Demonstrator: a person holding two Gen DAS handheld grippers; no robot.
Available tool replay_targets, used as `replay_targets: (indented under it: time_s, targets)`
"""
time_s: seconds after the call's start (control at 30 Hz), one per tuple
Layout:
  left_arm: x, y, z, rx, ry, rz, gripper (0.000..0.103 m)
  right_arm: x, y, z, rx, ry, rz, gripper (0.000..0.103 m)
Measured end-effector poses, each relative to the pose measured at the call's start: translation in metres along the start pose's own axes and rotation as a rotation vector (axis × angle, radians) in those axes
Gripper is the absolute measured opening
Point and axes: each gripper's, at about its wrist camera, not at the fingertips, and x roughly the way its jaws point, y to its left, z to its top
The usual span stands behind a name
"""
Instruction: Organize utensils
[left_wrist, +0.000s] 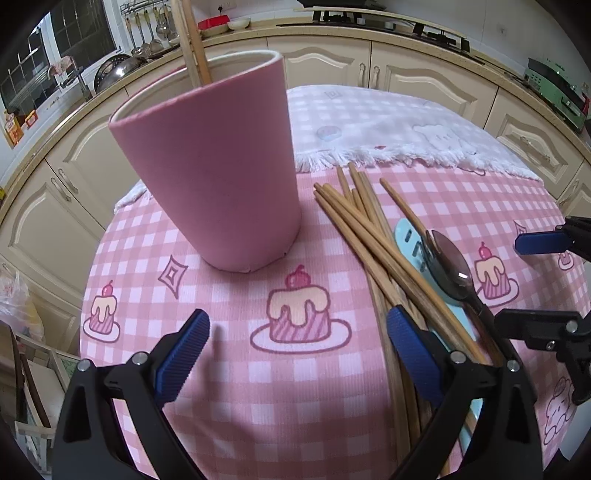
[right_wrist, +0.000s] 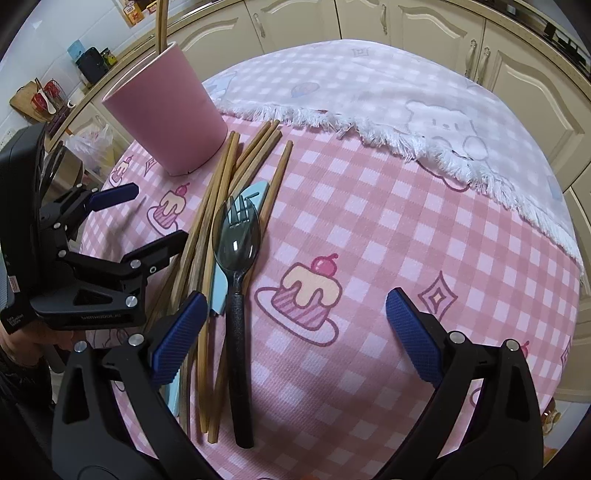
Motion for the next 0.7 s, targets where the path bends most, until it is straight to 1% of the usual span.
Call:
replay_targets:
  time_s: [0.17,0.23,0.33,0.5,0.63,0.7]
  targets:
    - [-0.003,-0.006,0.001,0.029,0.005,0.031,0.094,0.0,0.001,0.0,0.001,-0.002,0.001,0.095]
    - [-0.003,-0.009,0.001,0.025,0.005,0.028,0.093,0.0,0.001,0.001,0.002,-0.002,-0.001,0.095]
    - [0.0,-0.003,0.003,-0.001,0.011,0.008,0.093,0.001,0.001,0.002,0.004,-0.002,-0.002,0.095]
    - [0.002,-0.006,0.009,0.024,0.0,0.033,0.093,0.002,0.005,0.005,-0.013,-0.005,-0.016,0.095]
    - [0.005,-0.004,0.011,0.009,-0.003,0.024,0.093,0.004,0.005,0.005,-0.018,-0.004,-0.032,0.095]
    - [0.005,-0.005,0.011,0.011,-0.007,0.032,0.093,0.004,0.005,0.005,-0.018,-0.004,-0.034,0.095]
